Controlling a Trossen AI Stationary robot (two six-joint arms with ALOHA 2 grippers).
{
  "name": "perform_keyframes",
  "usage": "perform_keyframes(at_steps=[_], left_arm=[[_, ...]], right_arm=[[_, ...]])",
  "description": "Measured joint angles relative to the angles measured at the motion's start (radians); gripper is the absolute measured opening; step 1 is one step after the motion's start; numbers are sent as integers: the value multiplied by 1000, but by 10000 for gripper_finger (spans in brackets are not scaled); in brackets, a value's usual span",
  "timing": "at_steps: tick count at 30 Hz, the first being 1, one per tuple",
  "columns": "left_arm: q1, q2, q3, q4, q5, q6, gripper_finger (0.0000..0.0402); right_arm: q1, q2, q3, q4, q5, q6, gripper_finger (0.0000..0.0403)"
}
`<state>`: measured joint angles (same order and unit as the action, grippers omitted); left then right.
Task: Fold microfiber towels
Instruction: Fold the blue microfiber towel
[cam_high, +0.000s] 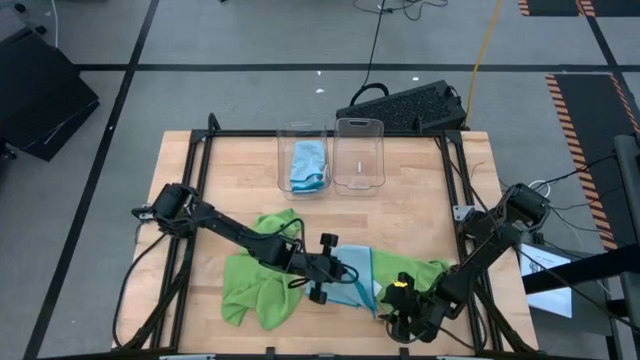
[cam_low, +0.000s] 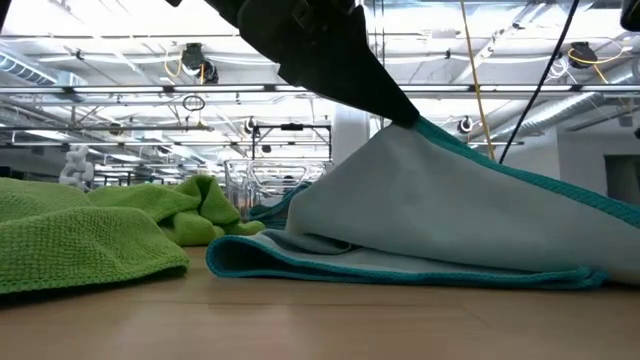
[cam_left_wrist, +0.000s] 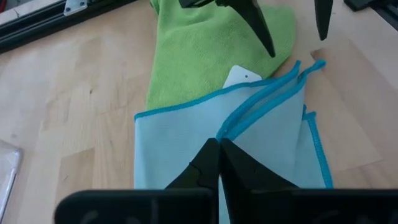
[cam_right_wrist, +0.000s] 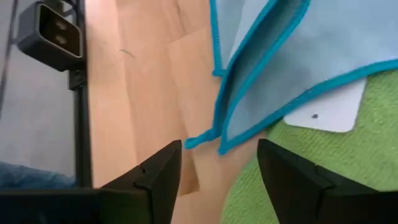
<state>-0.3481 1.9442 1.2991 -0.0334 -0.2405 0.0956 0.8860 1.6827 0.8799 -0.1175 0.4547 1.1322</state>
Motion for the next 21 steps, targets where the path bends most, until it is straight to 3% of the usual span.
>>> perform_keyframes(at_steps=[8, 21], left_arm=[[3, 0, 0, 0, 0, 1, 7], [10, 0, 0, -1, 6, -19, 5]], right_arm=[[-14, 37, 0, 87, 15, -46, 258], [-36, 148, 3, 165, 20, -81, 210]])
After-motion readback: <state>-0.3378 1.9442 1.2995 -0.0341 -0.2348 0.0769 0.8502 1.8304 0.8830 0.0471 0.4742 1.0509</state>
